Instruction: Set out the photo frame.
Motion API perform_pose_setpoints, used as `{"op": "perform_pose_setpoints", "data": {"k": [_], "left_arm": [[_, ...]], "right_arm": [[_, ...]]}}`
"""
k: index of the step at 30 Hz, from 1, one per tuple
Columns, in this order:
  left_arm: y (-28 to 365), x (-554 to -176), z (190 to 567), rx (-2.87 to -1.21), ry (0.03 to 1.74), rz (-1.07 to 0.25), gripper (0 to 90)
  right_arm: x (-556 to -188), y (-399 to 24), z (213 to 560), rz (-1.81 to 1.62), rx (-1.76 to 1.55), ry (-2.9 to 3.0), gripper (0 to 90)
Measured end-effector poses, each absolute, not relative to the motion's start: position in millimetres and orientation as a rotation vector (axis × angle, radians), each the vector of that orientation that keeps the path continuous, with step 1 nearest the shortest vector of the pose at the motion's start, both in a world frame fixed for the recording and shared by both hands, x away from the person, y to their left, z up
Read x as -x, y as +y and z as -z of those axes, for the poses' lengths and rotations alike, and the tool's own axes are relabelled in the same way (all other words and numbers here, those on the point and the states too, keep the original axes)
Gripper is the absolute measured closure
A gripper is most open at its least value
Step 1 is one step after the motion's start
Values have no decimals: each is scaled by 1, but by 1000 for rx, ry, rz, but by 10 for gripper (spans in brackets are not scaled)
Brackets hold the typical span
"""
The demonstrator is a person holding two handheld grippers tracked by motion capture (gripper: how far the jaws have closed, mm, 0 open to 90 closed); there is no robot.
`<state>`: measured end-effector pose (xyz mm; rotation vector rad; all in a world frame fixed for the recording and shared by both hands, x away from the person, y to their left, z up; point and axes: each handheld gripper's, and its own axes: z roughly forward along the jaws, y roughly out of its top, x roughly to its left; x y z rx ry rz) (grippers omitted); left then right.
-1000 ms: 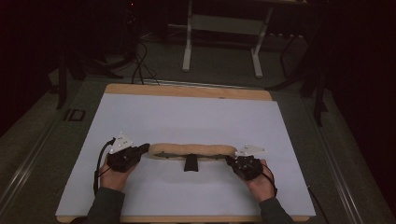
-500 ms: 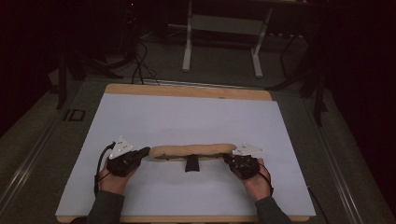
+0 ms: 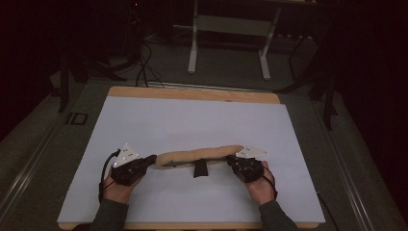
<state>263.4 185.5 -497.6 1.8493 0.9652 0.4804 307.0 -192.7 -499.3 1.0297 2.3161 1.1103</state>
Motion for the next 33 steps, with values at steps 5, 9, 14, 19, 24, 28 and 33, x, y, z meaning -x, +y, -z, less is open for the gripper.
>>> {"op": "perform_pose_setpoints", "data": {"k": [5,9,14,19,24,28,33], "left_arm": [[184,-260,498,-1845,958,-460,900],[183,-258,498,-1849,952,-451,900],[181,-256,498,-1859,936,-451,900],[178,-254,498,-1873,915,-451,900],[174,-251,497,-1883,895,-447,900],[171,-249,497,-1893,878,-439,900],[167,-247,497,-1904,860,-434,900]], "right_arm": [[-309,-193,498,-1114,-1036,2313,897],[-312,-192,497,-1127,-1046,2307,897],[-314,-190,496,-1122,-1050,2309,898],[-317,-189,495,-1129,-1056,2307,898],[-319,-186,493,-1117,-1046,2314,899],[-320,-183,490,-1113,-1047,2312,899],[-321,-180,487,-1115,-1039,2312,898]]}}
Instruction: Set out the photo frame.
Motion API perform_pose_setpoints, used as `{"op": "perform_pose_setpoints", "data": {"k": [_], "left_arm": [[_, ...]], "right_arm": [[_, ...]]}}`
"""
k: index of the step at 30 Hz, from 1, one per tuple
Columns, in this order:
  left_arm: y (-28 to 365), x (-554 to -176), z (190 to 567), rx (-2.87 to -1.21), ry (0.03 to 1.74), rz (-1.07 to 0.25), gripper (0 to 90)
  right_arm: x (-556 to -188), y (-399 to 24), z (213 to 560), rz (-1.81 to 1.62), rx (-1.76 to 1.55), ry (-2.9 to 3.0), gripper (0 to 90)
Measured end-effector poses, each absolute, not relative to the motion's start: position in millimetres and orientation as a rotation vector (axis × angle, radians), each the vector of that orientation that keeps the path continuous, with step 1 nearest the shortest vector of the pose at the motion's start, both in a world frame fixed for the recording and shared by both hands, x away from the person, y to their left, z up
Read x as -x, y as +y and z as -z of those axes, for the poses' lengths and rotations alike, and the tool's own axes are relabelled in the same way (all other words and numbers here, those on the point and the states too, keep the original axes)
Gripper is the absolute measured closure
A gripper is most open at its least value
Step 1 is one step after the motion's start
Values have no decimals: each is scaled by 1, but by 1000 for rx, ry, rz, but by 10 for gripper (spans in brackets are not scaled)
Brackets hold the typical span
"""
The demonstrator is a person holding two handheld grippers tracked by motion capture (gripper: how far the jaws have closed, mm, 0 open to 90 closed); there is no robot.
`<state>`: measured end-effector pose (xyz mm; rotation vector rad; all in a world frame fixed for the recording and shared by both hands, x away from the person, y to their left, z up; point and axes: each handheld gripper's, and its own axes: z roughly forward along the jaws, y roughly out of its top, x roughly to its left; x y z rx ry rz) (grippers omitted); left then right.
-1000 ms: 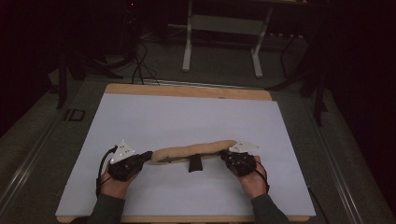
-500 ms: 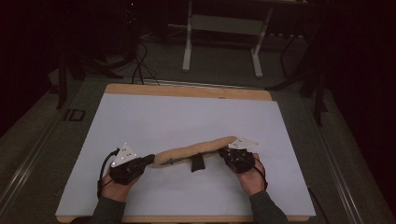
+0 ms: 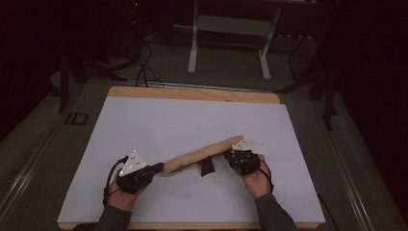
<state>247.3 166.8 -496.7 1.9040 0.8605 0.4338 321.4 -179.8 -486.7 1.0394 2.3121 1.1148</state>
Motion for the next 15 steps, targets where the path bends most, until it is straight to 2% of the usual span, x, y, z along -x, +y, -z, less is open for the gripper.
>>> {"op": "perform_pose_setpoints", "data": {"k": [15], "left_arm": [[154,-245,494,-1951,790,-419,900]], "right_arm": [[-327,-171,484,-1082,-1021,2323,898]]}}
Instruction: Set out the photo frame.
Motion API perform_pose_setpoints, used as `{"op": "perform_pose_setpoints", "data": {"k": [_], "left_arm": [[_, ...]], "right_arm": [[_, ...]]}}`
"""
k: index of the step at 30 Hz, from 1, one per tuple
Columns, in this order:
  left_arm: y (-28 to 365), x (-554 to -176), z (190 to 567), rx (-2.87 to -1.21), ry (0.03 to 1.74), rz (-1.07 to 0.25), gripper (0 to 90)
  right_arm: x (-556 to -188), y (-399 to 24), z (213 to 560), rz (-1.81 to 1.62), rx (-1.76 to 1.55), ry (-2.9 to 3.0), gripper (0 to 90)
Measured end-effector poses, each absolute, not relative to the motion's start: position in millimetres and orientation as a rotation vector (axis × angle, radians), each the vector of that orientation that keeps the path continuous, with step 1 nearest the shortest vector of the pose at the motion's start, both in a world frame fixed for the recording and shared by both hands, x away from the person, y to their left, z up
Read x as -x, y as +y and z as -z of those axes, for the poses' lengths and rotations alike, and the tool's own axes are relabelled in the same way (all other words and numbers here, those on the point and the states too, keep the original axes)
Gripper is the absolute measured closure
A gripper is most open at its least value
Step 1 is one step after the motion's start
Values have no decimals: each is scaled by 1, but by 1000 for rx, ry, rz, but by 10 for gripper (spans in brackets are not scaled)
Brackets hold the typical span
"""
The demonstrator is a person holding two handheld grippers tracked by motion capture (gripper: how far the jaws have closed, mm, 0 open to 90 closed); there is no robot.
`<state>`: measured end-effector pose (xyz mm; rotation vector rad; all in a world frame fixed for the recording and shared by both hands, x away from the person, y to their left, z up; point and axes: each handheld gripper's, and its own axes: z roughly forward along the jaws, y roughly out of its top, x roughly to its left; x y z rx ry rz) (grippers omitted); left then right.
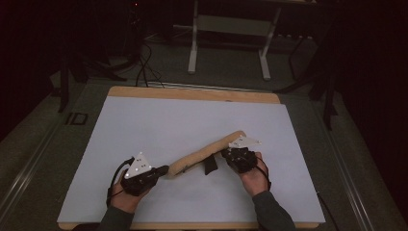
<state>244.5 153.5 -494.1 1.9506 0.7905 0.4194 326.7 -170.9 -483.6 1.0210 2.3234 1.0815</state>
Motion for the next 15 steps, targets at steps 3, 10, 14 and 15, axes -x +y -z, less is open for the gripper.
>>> {"op": "perform_pose_setpoints", "data": {"k": [3,10,14,15], "left_arm": [[151,-245,493,-1965,771,-417,900],[145,-244,492,-1982,747,-406,900],[143,-244,491,-1989,732,-402,900],[142,-243,491,-1991,728,-399,900]], "right_arm": [[-327,-169,483,-1076,-1016,2328,898],[-329,-168,482,-1059,-1014,2330,898],[-330,-168,482,-1051,-1021,2327,898],[-331,-169,482,-1051,-1022,2328,897]]}}
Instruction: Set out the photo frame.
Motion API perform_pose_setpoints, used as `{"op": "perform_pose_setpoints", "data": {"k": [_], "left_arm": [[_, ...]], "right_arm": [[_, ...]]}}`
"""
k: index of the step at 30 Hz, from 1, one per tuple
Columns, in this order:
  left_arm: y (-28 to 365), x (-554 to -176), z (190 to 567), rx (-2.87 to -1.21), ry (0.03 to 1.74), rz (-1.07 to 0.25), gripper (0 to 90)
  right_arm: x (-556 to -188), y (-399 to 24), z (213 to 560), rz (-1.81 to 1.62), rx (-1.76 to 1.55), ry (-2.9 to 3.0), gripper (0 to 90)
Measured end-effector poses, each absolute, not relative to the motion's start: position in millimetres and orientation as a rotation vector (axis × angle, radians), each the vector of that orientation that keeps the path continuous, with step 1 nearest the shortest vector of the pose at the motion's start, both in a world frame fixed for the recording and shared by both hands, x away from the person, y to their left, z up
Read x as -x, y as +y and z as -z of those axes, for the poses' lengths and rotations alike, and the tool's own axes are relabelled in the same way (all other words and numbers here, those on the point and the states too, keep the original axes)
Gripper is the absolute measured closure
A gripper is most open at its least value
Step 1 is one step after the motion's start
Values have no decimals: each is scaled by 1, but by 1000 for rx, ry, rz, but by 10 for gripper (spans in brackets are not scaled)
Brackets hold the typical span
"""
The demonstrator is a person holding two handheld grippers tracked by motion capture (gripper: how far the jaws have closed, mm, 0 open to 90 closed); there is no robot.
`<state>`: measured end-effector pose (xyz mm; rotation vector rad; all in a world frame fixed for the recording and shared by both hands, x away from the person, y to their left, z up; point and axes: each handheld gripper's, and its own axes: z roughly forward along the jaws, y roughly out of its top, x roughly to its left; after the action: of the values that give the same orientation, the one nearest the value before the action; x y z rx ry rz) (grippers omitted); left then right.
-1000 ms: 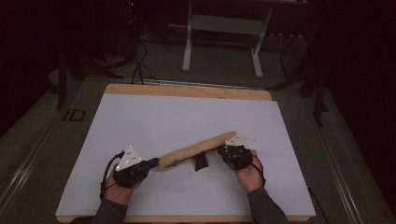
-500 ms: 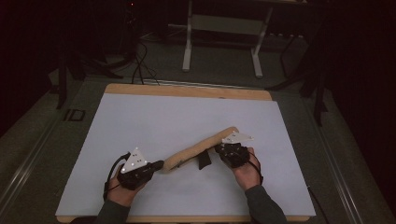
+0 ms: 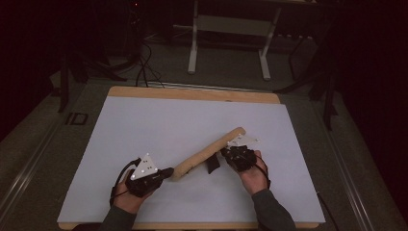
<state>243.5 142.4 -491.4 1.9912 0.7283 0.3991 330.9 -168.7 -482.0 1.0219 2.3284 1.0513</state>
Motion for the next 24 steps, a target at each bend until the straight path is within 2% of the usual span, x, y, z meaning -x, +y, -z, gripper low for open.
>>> {"op": "perform_pose_setpoints", "data": {"k": [14,24], "left_arm": [[137,-255,495,-1971,783,-413,900],[127,-251,495,-1991,752,-406,900]], "right_arm": [[-332,-169,480,-1056,-1033,2321,896],[-329,-162,478,-1059,-1007,2334,897]]}}
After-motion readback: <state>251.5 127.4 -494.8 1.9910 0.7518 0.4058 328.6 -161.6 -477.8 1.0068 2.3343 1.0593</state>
